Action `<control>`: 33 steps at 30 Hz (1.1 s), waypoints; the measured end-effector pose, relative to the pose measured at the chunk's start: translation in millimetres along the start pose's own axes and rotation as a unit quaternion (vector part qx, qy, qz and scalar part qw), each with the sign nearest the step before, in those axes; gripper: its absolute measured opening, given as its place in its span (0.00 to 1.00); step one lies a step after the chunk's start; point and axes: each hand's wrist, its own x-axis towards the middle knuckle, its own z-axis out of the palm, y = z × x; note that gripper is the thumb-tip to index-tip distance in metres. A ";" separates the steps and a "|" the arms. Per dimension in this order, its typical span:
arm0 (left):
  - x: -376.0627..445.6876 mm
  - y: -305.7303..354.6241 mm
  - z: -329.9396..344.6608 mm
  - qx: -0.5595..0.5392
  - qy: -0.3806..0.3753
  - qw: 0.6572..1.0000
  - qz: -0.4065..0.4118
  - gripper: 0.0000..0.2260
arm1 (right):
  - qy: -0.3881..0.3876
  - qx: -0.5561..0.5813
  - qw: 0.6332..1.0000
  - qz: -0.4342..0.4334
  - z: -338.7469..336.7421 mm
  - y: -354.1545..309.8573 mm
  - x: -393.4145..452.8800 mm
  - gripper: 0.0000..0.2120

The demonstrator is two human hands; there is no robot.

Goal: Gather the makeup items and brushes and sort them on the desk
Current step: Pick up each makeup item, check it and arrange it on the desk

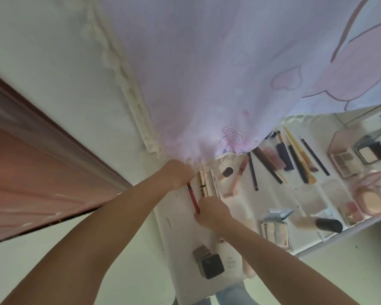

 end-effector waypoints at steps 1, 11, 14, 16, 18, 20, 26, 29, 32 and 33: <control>3.5 0.7 0.4 0.008 -0.003 1.000 0.004 0.13 | 0.005 -0.006 1.000 0.000 0.6 -0.7 0.4 0.11; 14.2 1.1 14.2 -0.013 0.056 0.998 -0.015 0.16 | 0.041 -0.004 0.999 -0.004 -1.4 2.9 -10.1 0.14; 4.3 2.4 12.6 -0.043 0.053 0.997 -0.040 0.17 | 0.058 0.034 0.998 -0.008 -15.6 20.7 -27.7 0.14; -2.5 3.9 12.7 -0.060 0.062 0.995 -0.055 0.17 | 0.072 0.046 0.996 -0.012 -26.6 37.1 -42.1 0.14; -11.5 9.1 10.5 -0.058 0.134 0.987 -0.061 0.13 | 0.083 0.048 0.995 -0.011 -38.4 55.3 -56.5 0.14; -19.5 14.0 0.4 -0.049 0.204 0.977 -0.046 0.11 | 0.095 0.053 0.994 -0.009 -53.2 74.9 -68.7 0.13; -27.5 35.7 -47.0 -0.061 0.266 0.959 -0.078 0.12 | 0.112 -0.004 0.994 0.001 -109.2 147.4 -53.5 0.14; -6.6 52.4 -77.6 -0.117 0.229 0.958 -0.128 0.12 | 0.106 -0.054 0.993 -0.013 -132.3 177.8 -16.6 0.13; 19.7 77.0 -106.0 -0.180 0.193 0.949 -0.173 0.15 | 0.104 -0.098 0.988 -0.064 -138.4 189.0 16.1 0.08; 28.9 84.6 -111.3 -0.197 0.190 0.943 -0.190 0.16 | 0.108 -0.103 0.986 -0.079 -136.1 190.4 24.7 0.10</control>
